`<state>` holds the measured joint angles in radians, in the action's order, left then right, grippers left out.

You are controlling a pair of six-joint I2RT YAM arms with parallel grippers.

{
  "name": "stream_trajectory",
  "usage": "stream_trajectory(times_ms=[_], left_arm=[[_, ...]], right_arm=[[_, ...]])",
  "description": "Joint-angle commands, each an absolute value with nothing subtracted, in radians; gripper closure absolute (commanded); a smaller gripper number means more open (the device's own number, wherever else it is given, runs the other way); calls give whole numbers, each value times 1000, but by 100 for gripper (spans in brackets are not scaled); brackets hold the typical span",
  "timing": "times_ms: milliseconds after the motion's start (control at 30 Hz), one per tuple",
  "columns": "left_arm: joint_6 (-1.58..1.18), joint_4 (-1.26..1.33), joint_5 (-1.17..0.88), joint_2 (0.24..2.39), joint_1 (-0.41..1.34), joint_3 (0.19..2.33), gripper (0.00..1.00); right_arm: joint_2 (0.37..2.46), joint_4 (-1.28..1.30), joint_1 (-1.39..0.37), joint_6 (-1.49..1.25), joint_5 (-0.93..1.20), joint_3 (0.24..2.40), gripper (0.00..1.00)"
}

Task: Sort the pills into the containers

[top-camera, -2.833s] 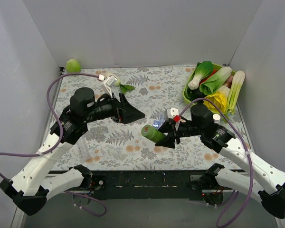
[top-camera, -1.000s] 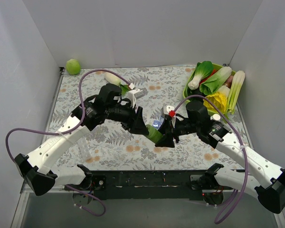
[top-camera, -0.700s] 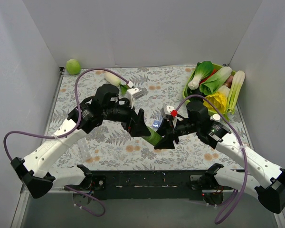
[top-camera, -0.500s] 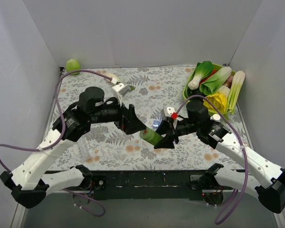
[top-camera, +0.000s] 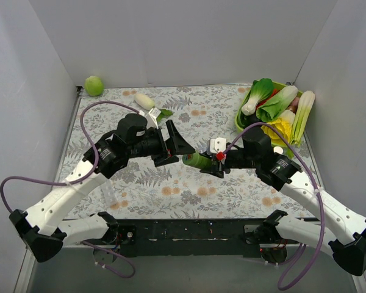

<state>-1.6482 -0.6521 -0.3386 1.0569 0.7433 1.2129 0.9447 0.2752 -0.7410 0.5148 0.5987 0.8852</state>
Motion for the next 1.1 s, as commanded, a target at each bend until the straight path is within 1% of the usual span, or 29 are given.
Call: stream_trajectory(times_ms=[0,67,133,167,367,567,600,667,700,733,833,867,900,933,967,1000,1067], left_arm=[[-1790,-672,-298,1106,744,1245,9],[-1792,-677,-298,1133,749,1252,11],[-1799,-667,-291,1141,750,1250,15],[-1799,-663,-293,1144,752,1250,18],[-1799,-664,-311,1157,753,1249,20],[-1795,-644,-359,1164,755,1239,32],[-1792,-644,-367,1167,755,1239,36],[-1784,-641,-388,1178,755,1241,42],[-1769,-640,-396,1181,755,1241,46],[-1758,-640,-405,1186,755,1241,53],[-1683,-631,-442,1201,755,1244,64],[-1643,-630,-452,1204,756,1247,73],[-1596,-637,-474,1221,756,1256,77],[-1472,-659,-485,1229,756,1279,80],[-1406,-670,-504,1242,756,1293,83],[-1334,-682,-537,1246,756,1305,84],[-1099,-713,-601,1250,756,1328,84]], right_arm=[[946,253,-750,572,534,940,99],[943,255,-750,572,525,939,99],[942,256,-752,571,520,936,99],[942,258,-752,572,522,936,99],[950,265,-750,569,509,934,99],[972,262,-752,552,506,937,99],[973,261,-752,545,508,939,99],[979,259,-752,537,514,942,99],[979,261,-752,532,517,942,99],[982,264,-752,526,525,945,99],[983,276,-752,511,587,950,99],[983,279,-752,496,612,951,99],[983,284,-750,486,645,951,99],[983,291,-749,479,711,950,99],[982,293,-750,445,750,946,99],[980,296,-750,428,794,936,99],[977,272,-749,349,932,914,99]])
